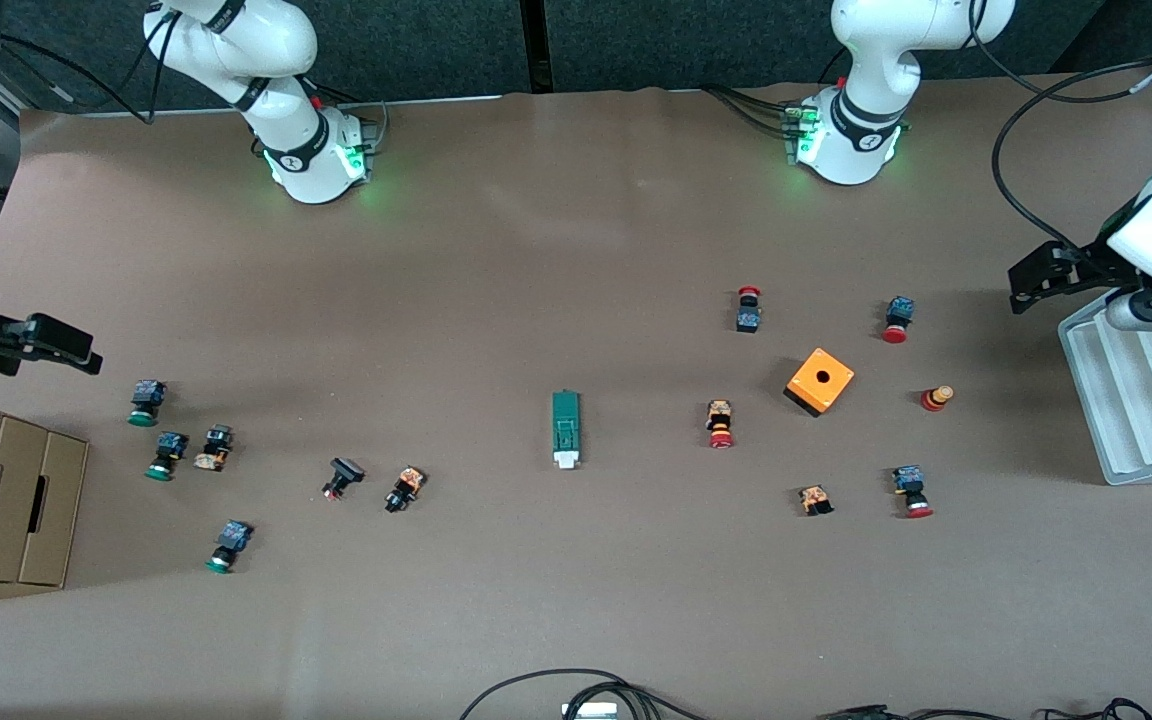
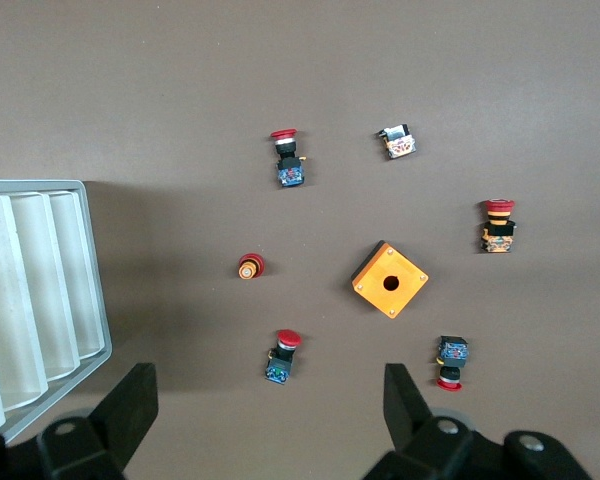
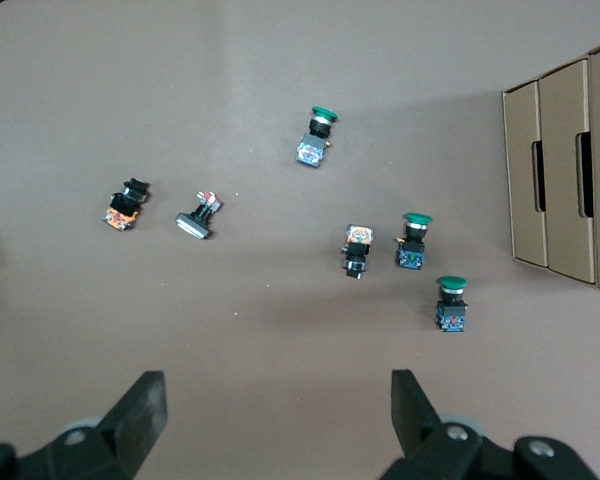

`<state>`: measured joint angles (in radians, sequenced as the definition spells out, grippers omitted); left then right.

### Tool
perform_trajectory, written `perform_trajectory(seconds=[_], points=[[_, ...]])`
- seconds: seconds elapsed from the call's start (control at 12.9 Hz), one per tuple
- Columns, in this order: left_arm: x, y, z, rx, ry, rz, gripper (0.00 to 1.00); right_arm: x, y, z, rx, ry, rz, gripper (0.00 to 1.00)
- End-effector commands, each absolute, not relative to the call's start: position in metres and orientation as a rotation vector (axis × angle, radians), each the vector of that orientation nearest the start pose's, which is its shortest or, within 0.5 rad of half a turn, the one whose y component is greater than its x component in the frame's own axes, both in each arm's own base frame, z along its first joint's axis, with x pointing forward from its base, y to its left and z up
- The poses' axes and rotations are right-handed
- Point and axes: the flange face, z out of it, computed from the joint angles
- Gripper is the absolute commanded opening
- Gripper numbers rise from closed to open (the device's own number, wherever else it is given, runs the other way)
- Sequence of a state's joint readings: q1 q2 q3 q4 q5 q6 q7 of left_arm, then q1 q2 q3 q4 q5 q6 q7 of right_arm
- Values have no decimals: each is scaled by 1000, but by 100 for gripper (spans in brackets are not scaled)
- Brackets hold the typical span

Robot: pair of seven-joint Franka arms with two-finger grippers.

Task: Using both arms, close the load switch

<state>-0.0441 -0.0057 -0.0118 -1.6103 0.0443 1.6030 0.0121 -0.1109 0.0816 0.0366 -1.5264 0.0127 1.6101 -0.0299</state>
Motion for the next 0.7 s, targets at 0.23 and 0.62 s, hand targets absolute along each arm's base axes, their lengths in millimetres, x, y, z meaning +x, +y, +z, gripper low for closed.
perform_trajectory(seconds=[0.23, 0.62], points=[[556, -26, 617, -3082, -44, 10, 100, 581, -24, 595, -3127, 8, 2, 100], [555, -26, 617, -3084, -28, 22, 100, 567, -28, 595, -3126, 21, -37, 100]])
